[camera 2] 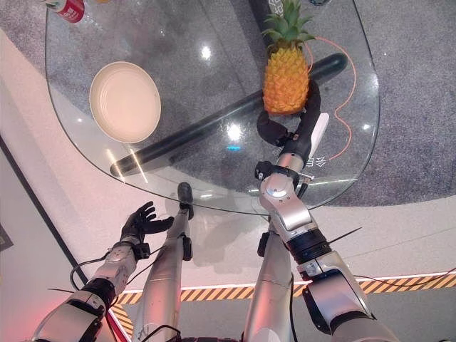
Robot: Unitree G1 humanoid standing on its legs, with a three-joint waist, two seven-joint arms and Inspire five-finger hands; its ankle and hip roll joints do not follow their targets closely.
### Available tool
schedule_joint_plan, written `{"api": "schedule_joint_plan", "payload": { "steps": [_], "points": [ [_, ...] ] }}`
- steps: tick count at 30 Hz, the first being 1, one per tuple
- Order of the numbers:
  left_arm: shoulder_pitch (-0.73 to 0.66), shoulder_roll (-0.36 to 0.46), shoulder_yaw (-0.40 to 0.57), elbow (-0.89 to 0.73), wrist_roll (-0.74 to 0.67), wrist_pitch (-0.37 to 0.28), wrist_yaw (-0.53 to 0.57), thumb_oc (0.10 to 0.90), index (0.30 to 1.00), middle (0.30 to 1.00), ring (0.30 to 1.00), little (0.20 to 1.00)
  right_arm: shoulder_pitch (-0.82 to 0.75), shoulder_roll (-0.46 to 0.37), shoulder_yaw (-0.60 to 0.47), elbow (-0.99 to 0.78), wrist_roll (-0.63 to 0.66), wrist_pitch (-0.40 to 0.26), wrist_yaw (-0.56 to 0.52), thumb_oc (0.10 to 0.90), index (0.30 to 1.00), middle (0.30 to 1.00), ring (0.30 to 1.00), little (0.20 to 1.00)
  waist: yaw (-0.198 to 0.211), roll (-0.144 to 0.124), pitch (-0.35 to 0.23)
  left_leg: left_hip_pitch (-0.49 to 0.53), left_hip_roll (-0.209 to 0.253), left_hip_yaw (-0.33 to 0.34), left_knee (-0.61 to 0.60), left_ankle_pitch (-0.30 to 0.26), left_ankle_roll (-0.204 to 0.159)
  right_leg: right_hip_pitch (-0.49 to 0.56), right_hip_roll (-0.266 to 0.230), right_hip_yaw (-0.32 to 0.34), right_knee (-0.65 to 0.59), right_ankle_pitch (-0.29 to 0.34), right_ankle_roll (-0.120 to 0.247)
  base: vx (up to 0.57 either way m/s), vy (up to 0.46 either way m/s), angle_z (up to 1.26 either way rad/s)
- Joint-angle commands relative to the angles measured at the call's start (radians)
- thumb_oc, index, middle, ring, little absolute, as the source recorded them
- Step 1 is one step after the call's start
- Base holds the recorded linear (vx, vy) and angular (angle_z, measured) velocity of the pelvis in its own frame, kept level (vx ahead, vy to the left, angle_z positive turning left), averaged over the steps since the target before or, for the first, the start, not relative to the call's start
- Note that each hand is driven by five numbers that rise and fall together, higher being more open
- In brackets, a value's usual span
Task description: Pick up the fruit to the plate
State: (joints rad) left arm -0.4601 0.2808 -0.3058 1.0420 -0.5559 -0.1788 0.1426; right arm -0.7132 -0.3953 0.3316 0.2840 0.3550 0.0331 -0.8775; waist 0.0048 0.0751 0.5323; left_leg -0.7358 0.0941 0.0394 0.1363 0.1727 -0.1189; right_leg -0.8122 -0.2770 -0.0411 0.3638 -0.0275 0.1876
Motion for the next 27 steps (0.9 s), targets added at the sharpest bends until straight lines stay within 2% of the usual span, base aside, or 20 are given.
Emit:
{"api": "schedule_joint_plan", "payload": {
  "steps": [1, 11, 27],
  "points": [
    [0.080, 0.014, -0.025, 0.004, 0.000, -0.002, 0.023, 0.800, 0.900, 0.900, 0.900, 0.900, -0.066, -0.046, -0.049, -0.143, -0.052, -0.056, -0.051, 0.800, 0.900, 0.900, 0.900, 0.900, 0.005, 0.013, -0.012, -0.039, -0.039, 0.004, 0.115, -0.075, 0.029, -0.001, 0.053, -0.074, -0.072, 0.123, -0.063, 0.00, 0.000, 0.00],
    [0.076, 0.018, -0.026, 0.007, -0.005, 0.005, 0.013, 0.800, 0.900, 0.900, 0.900, 0.900, -0.100, -0.060, -0.068, -0.132, -0.040, -0.068, -0.051, 0.800, 0.900, 0.900, 0.900, 0.900, 0.009, 0.015, -0.012, -0.041, -0.042, 0.001, 0.123, -0.080, 0.029, -0.002, 0.050, -0.076, -0.071, 0.123, -0.062, 0.00, 0.000, 0.00],
    [0.073, 0.020, -0.038, 0.007, -0.006, 0.011, 0.003, 0.800, 0.900, 0.900, 0.900, 0.900, -0.141, -0.073, -0.051, -0.077, -0.033, -0.012, -0.042, 0.800, 0.900, 0.900, 0.900, 0.900, 0.020, 0.021, -0.012, -0.042, -0.045, -0.003, 0.125, -0.080, 0.030, -0.002, 0.047, -0.081, -0.071, 0.123, -0.063, 0.00, 0.000, 0.00]
  ]
}}
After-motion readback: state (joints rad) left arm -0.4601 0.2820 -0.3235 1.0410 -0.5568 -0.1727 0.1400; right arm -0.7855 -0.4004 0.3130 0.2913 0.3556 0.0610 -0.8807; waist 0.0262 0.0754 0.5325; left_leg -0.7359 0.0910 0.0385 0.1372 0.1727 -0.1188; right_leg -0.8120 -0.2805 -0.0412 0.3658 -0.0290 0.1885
